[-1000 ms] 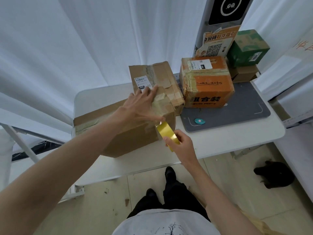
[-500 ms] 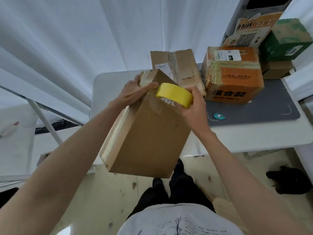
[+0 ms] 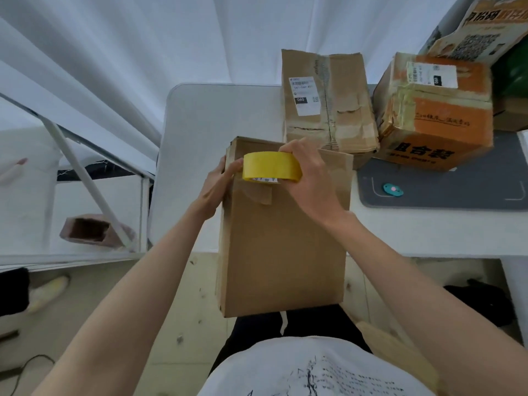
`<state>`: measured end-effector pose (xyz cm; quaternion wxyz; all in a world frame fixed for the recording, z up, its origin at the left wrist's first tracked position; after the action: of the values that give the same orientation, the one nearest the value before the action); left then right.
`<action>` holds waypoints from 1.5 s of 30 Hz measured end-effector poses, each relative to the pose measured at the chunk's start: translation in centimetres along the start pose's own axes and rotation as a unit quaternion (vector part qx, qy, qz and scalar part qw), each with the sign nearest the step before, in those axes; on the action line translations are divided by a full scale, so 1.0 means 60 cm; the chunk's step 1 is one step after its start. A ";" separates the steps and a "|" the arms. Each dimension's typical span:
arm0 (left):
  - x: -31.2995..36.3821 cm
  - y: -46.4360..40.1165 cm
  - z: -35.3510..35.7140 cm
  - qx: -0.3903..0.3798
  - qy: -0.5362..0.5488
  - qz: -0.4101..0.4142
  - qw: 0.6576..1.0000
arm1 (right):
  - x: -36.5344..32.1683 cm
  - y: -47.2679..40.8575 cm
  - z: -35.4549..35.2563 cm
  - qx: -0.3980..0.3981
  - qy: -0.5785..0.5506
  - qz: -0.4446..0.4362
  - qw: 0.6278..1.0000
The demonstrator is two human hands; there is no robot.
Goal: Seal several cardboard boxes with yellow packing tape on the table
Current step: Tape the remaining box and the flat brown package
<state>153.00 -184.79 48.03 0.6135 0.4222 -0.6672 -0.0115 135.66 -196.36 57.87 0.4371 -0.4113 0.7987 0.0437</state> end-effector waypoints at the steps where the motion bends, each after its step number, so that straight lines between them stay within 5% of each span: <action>1: -0.014 0.002 -0.002 0.000 0.010 -0.021 1.000 | 0.002 0.002 0.014 -0.012 0.001 -0.005 1.000; 13: -0.090 -0.034 -0.015 -0.043 0.045 -0.136 0.989 | 0.052 -0.036 0.105 -0.160 -0.011 0.016 0.987; 18: -0.131 -0.060 -0.046 -0.040 0.048 -0.139 0.988 | 0.114 -0.035 0.042 -0.110 0.133 -0.017 0.985; 24: -0.179 -0.085 -0.074 -0.078 0.056 -0.162 0.982 | 0.246 0.030 -0.104 0.018 0.220 0.093 0.971; 34: -0.147 -0.102 -0.051 -0.129 0.050 -0.141 0.980 | 0.296 0.007 -0.118 0.012 0.255 0.057 0.965; 45: -0.129 -0.098 -0.052 -0.072 0.033 -0.098 0.992 | 0.327 0.050 -0.076 -0.030 0.256 0.094 0.962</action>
<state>157.98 -182.56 39.40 0.6600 0.4404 -0.5995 -0.1055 125.07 -208.46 45.36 0.1992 -0.3445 0.9174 0.0018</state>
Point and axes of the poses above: each hand's wrist, its own y-axis away from the middle knuckle, its own z-axis out of the palm, x = y × z, the point moved 6 cm from there along -y, towards the middle knuckle, and after that the axes turned 4 degrees about x, right-handed, at the moved point
